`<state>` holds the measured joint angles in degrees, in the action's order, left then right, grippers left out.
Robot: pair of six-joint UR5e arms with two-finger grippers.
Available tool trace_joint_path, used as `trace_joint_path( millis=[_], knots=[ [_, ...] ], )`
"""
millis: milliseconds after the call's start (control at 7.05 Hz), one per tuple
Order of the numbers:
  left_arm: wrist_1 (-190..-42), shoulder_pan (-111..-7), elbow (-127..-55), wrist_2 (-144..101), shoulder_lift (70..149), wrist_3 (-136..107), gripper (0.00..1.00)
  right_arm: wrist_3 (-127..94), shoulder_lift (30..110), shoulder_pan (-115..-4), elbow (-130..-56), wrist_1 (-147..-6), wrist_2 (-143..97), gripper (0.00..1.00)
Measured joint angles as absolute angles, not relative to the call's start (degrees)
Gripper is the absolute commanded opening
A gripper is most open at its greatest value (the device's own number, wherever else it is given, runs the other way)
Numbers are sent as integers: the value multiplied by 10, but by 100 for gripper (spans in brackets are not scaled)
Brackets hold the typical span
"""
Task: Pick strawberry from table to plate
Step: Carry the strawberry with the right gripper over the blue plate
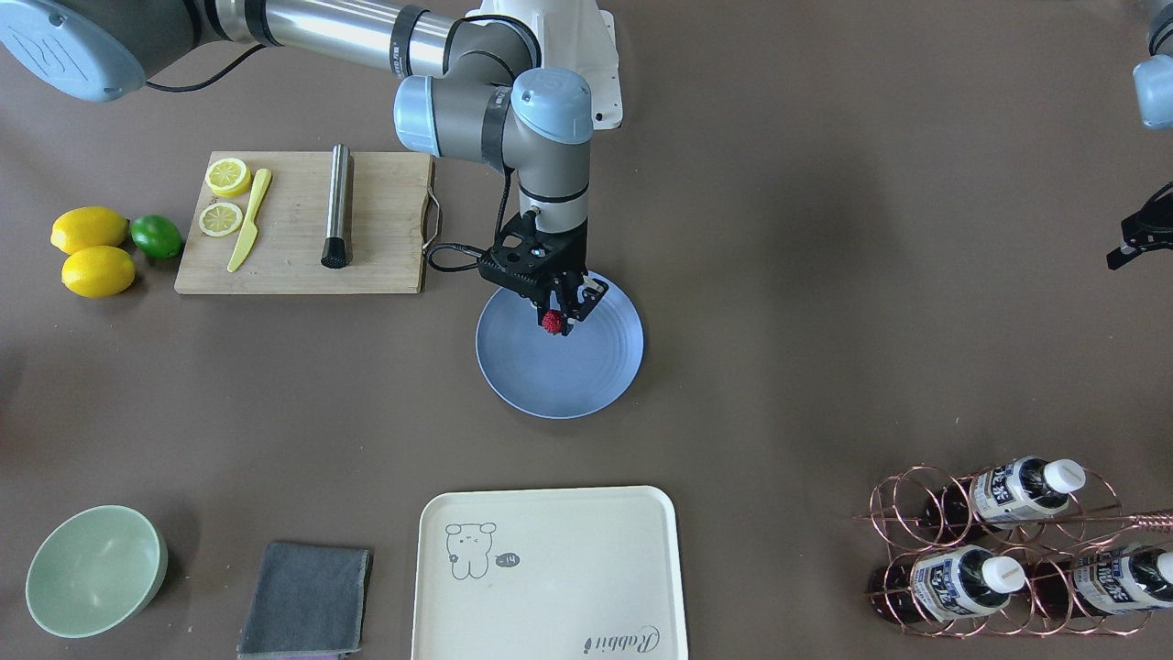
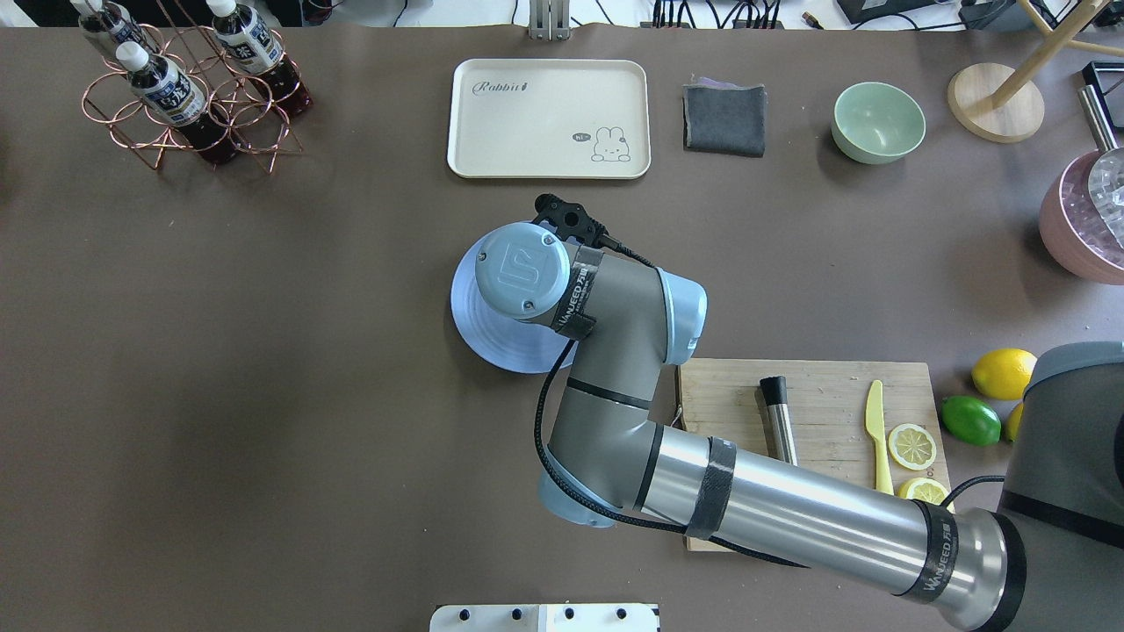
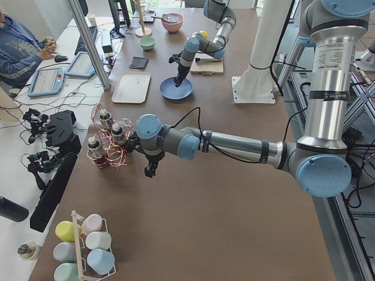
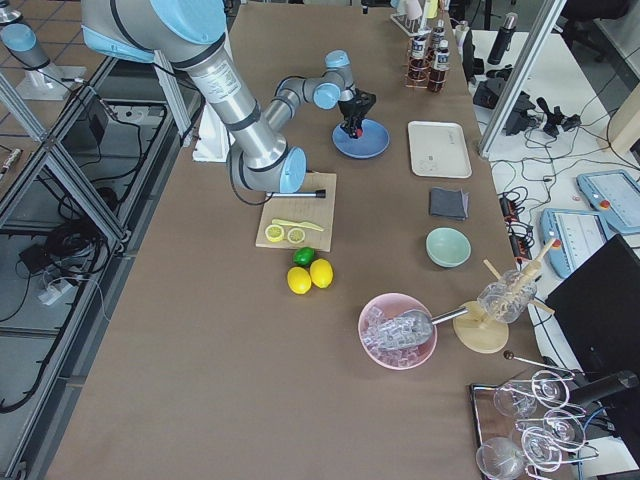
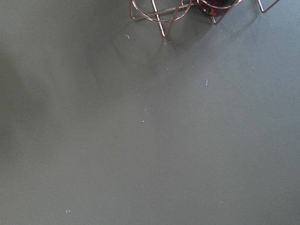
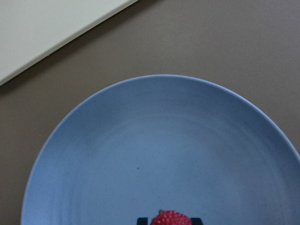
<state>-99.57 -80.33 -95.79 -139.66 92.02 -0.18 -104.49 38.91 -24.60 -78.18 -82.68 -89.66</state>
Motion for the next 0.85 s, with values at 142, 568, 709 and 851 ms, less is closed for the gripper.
trace_joint_path(
  millis=[142,568,709,851],
  knots=[
    [-996,-803,-958,-1397,920,-2,98,-1045,389,-242,-772,-822,-893,0],
    [-996,-803,-958,-1397,919,-2,98,-1042,387,-241,-760,-818,-890,0],
    [-996,-803,-957,-1397,919,-2,98,-1039,387,-241,-760,-818,-890,70],
    [-996,-803,-956,-1397,919,-2,98,-1031,387,-241,-759,-818,-888,99]
  ],
)
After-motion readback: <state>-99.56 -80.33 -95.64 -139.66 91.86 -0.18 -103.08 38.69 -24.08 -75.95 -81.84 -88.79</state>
